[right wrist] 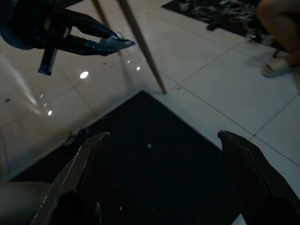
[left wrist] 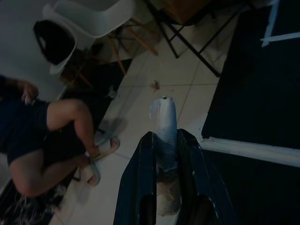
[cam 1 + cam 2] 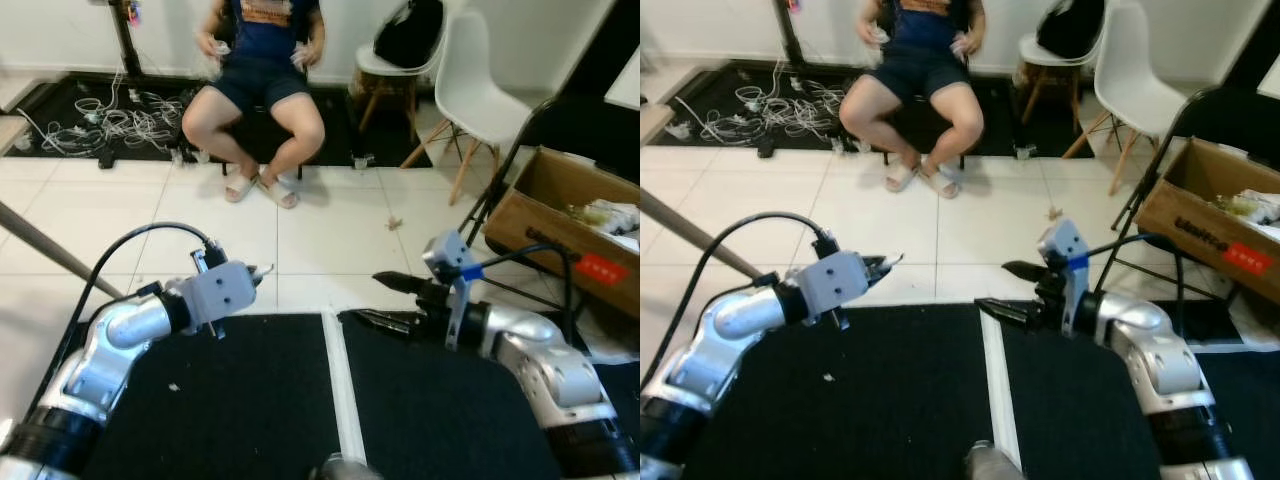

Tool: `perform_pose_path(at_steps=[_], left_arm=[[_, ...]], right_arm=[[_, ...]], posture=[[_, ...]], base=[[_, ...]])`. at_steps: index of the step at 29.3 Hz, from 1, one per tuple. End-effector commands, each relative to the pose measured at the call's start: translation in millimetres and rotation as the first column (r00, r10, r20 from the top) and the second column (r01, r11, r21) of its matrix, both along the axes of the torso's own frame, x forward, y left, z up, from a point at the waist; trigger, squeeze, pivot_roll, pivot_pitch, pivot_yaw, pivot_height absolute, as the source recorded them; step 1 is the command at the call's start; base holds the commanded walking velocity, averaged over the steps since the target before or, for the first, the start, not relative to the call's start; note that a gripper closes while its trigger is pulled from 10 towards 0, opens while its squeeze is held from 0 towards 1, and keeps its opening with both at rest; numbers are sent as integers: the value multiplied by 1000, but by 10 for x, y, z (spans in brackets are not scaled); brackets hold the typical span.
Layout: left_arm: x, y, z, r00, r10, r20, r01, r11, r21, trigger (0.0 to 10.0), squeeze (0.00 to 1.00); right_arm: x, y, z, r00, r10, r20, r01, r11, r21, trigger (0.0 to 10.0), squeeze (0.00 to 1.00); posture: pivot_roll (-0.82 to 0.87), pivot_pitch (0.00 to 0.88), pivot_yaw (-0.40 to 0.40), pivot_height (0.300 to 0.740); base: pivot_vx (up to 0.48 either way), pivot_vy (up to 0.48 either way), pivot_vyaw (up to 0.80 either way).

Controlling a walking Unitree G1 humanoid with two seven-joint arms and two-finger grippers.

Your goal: Picking trash to rubbish bin

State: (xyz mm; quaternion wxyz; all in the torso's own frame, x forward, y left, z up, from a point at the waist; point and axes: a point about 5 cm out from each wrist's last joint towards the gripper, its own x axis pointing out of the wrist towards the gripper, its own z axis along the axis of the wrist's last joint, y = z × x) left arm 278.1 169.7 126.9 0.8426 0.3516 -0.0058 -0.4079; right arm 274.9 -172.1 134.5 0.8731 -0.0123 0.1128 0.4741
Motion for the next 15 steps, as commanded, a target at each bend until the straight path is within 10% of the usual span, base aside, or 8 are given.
perform_pose_path(at_steps=[1,15], left_arm=[[-13,-14,-55,1000,-9,-15,9,1000,13,10000,0],[-8,-5,-57,1000,-7,-12,8,1000,16,10000,0]], right_arm=[[5,-14,12,1000,-6,-2,6,1000,2,10000,0],[19,-18,15,1000,-21,2,21,1000,4,10000,0]], posture=[[-4,0,-3,740],[-4,0,-3,740]], base=[[0,0,-800],[0,0,-800]])
